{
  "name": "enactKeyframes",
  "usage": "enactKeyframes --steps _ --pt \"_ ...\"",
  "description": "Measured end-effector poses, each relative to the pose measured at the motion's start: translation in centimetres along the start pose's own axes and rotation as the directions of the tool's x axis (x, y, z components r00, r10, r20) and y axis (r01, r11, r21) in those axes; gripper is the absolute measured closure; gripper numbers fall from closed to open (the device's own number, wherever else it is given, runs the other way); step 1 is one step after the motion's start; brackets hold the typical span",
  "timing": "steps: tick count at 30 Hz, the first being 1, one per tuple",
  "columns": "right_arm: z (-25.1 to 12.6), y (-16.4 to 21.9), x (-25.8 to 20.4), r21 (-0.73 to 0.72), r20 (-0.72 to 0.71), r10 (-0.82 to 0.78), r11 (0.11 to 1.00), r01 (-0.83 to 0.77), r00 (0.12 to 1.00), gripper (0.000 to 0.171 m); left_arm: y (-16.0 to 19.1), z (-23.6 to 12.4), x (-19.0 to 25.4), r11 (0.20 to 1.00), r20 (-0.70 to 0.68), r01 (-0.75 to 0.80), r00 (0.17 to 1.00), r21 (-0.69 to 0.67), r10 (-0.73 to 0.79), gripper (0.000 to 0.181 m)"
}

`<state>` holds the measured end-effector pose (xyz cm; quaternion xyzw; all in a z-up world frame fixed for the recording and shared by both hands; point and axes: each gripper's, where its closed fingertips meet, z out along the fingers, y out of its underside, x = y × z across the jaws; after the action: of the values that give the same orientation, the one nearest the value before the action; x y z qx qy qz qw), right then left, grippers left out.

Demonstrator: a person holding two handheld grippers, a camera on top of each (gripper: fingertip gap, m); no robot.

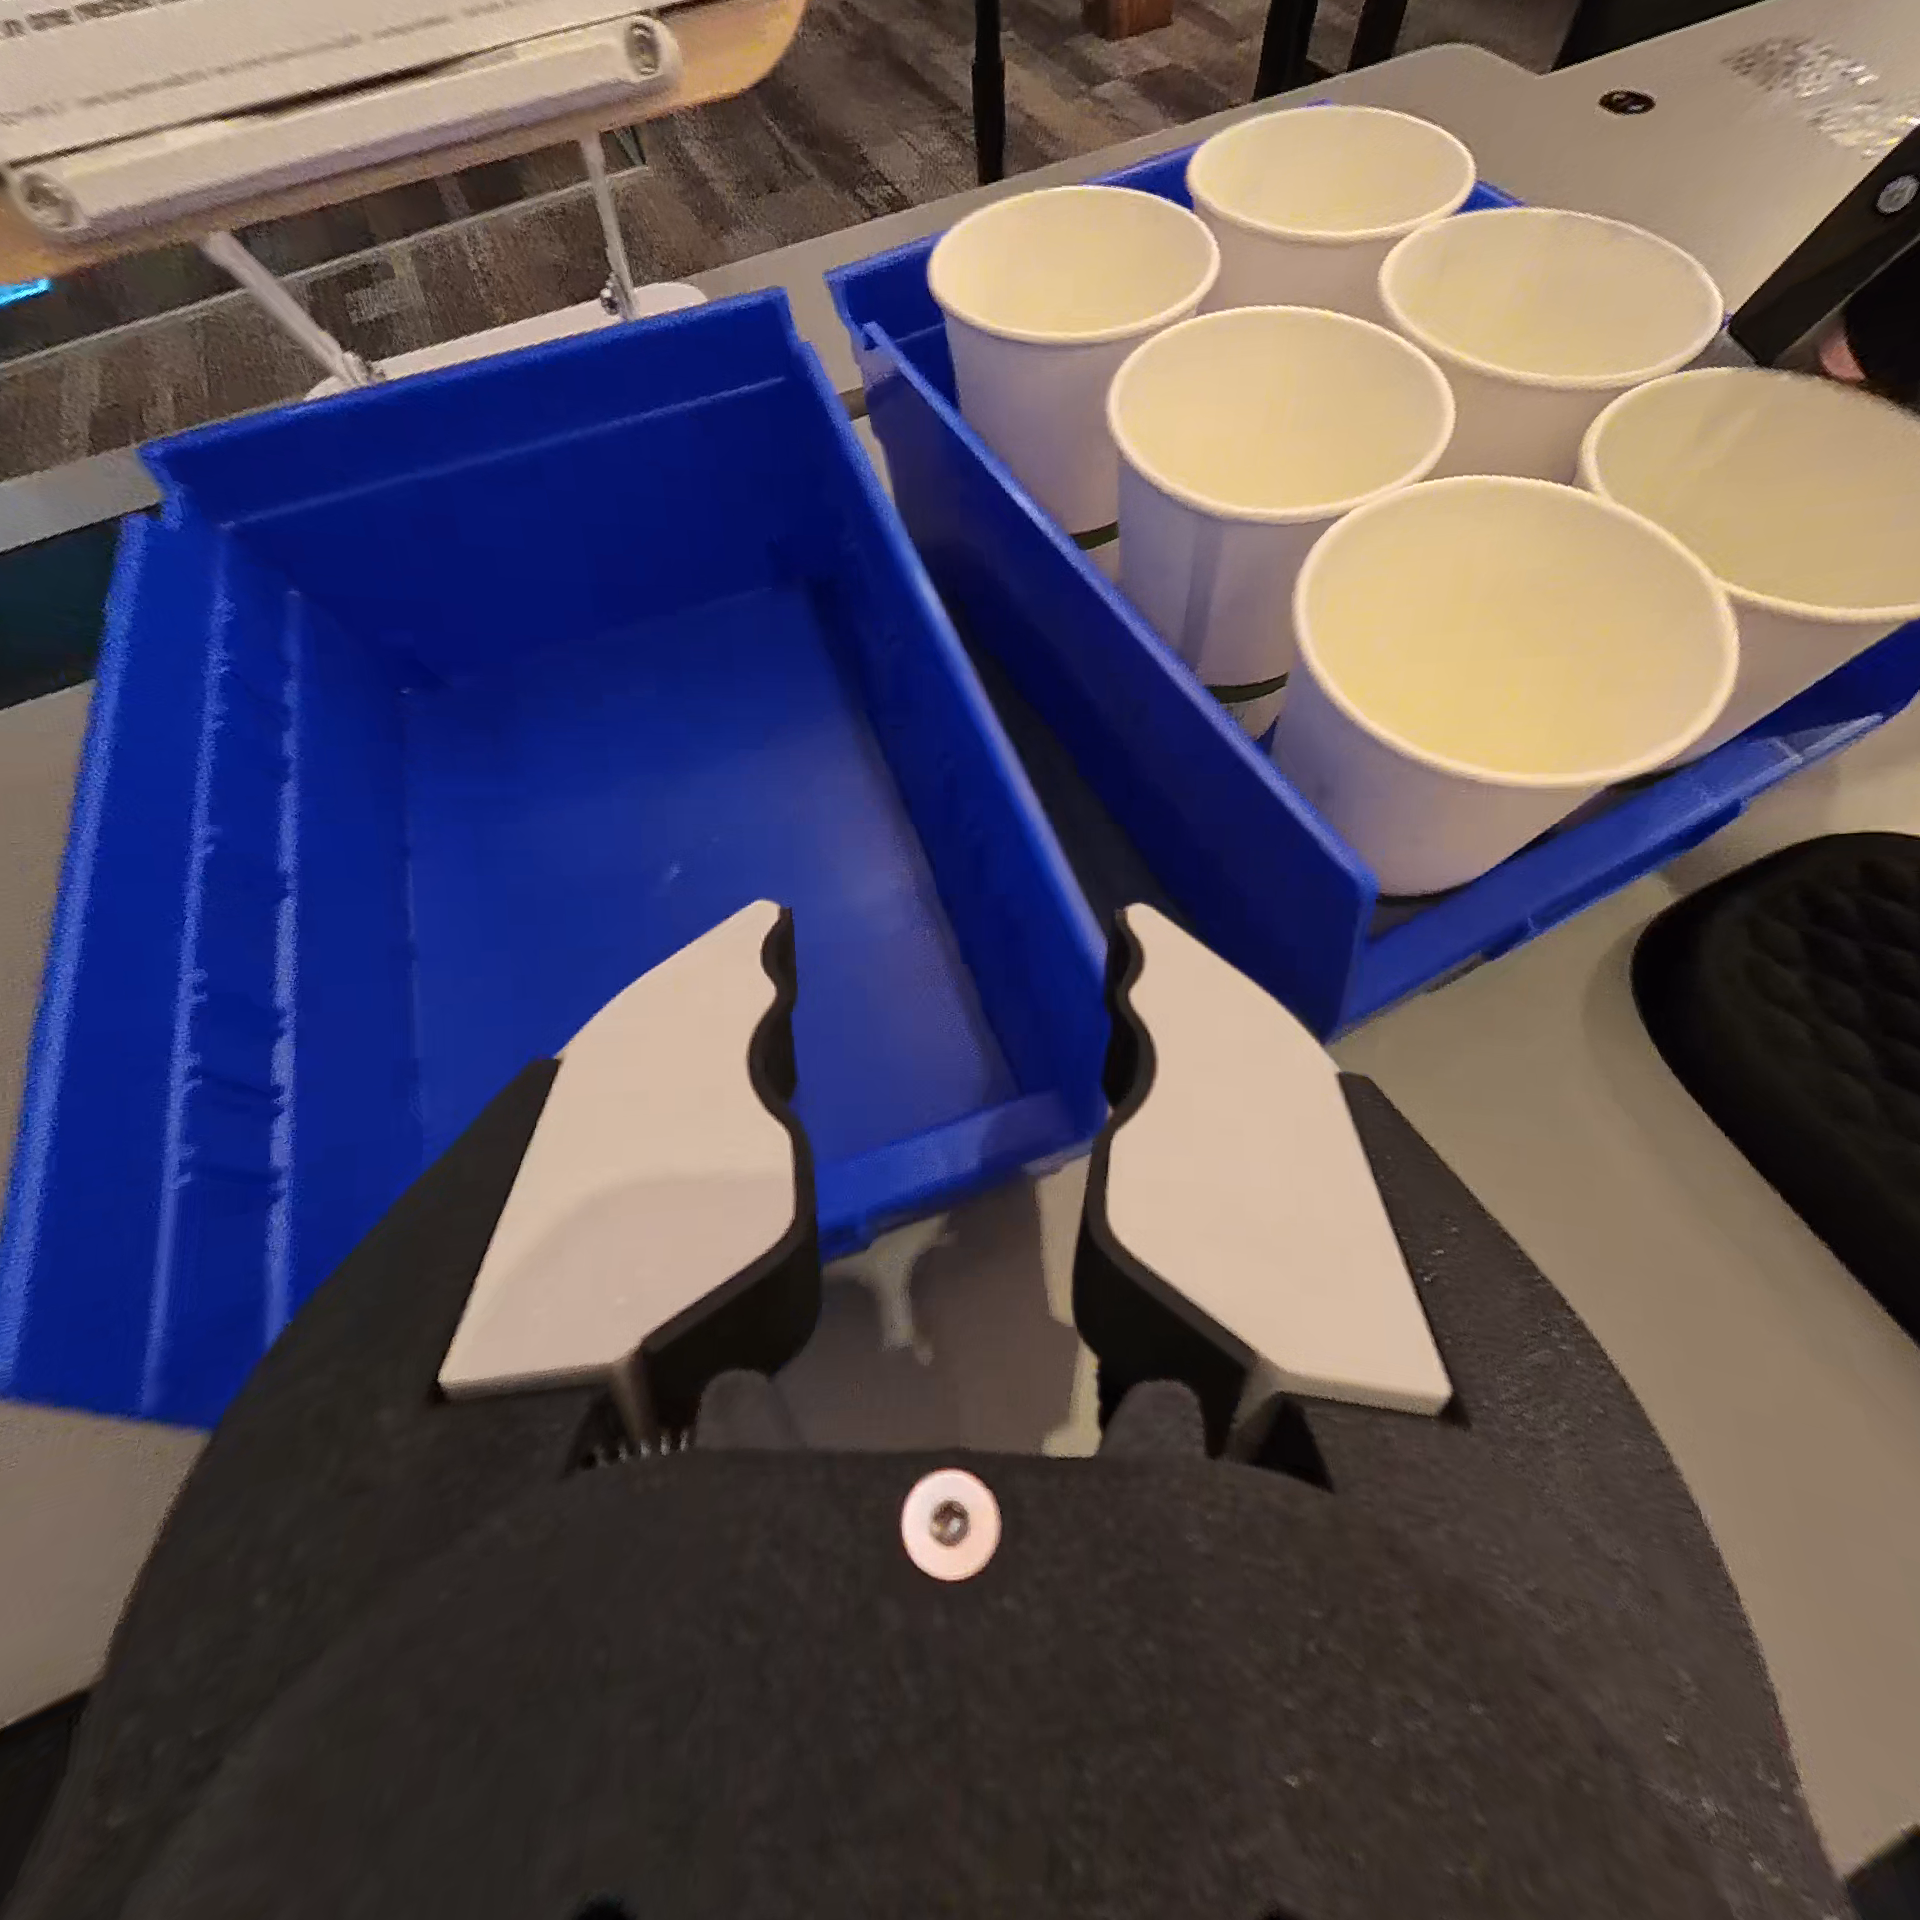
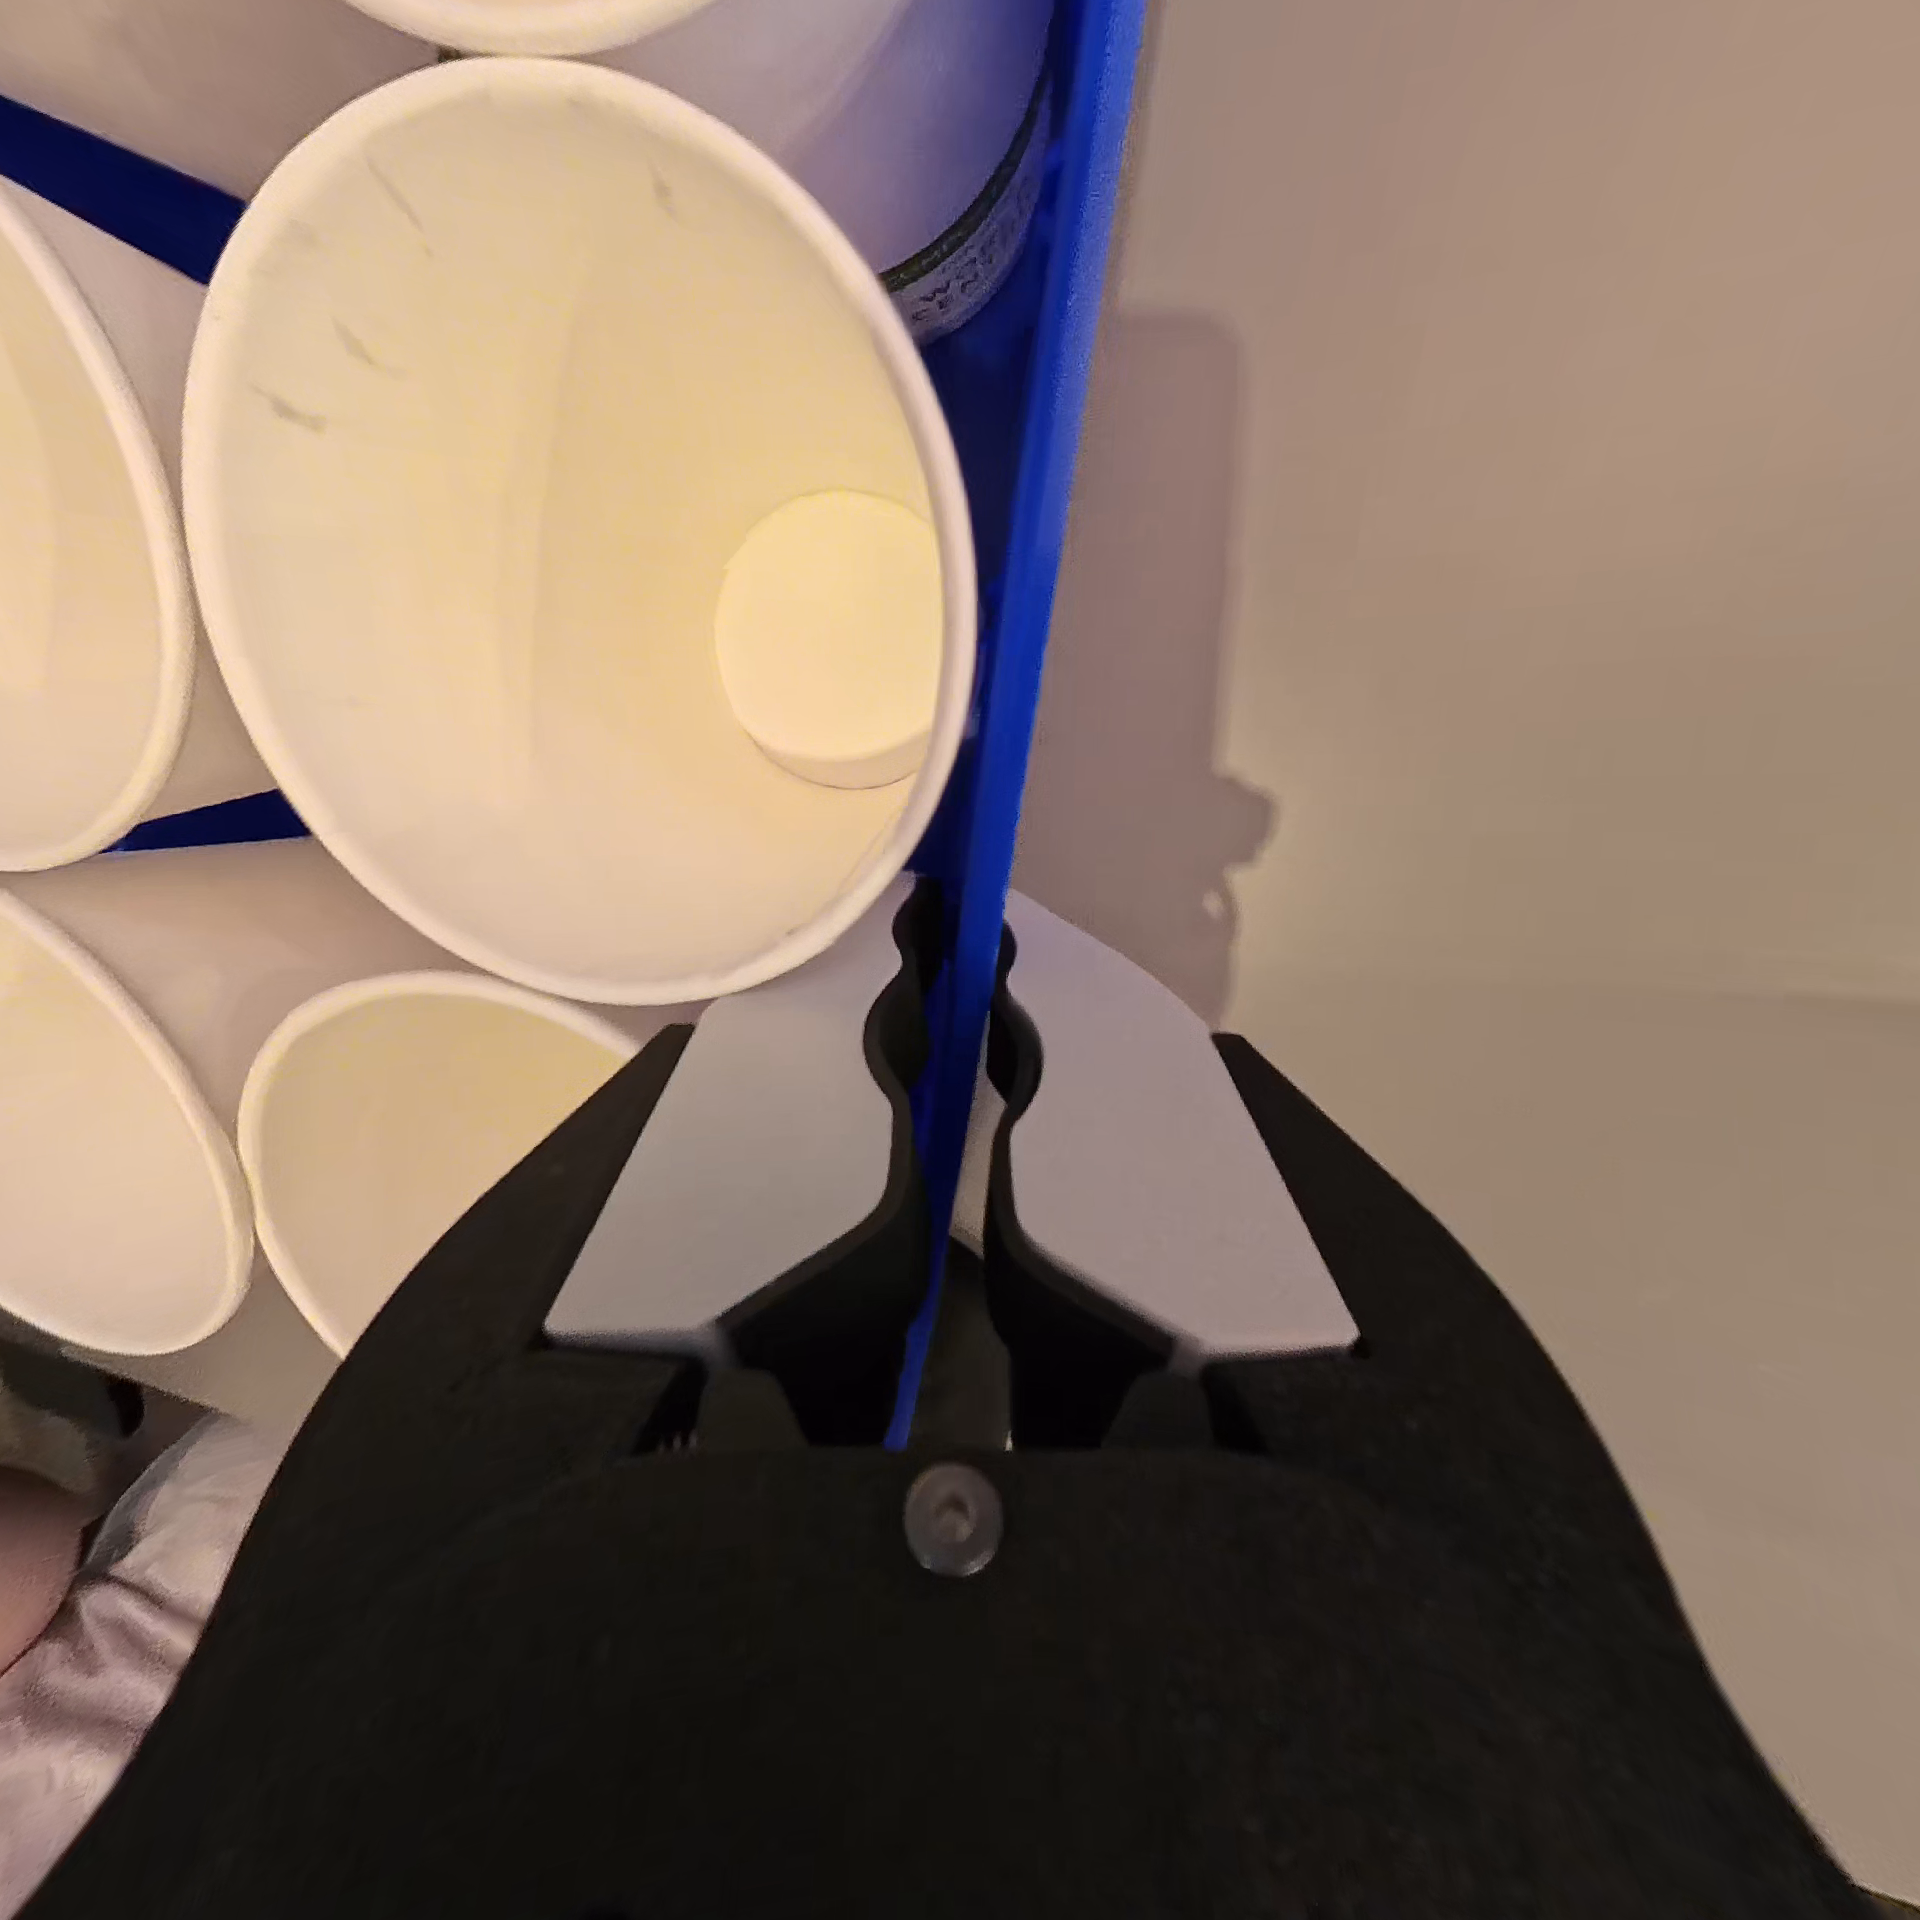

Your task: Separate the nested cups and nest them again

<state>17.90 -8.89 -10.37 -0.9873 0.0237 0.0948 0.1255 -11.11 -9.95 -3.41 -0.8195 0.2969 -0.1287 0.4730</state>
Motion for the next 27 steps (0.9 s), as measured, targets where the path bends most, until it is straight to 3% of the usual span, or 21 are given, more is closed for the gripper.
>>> enactKeyframes --steps 8,17,27 --pt "-0.3 0.3 1.3 -0.003 0.073 0.055 0.998 -0.055 0.996 0.164 2.7 -5.5 -7.0 0.999 0.070 0.032 0.997 0.009 -0.032 0.124" --pt "-2.4 0.2 4.9 0.005 0.046 0.054 0.998 -0.055 0.997 0.164 5.6 -10.9 -15.5 0.990 0.181 0.135 0.973 0.052 -0.142 0.126" --pt "-4.5 0.1 7.1 0.009 0.029 0.068 0.998 -0.068 0.997 0.164 7.1 -11.1 -18.2 0.982 0.189 0.185 0.964 0.030 -0.187 0.126"
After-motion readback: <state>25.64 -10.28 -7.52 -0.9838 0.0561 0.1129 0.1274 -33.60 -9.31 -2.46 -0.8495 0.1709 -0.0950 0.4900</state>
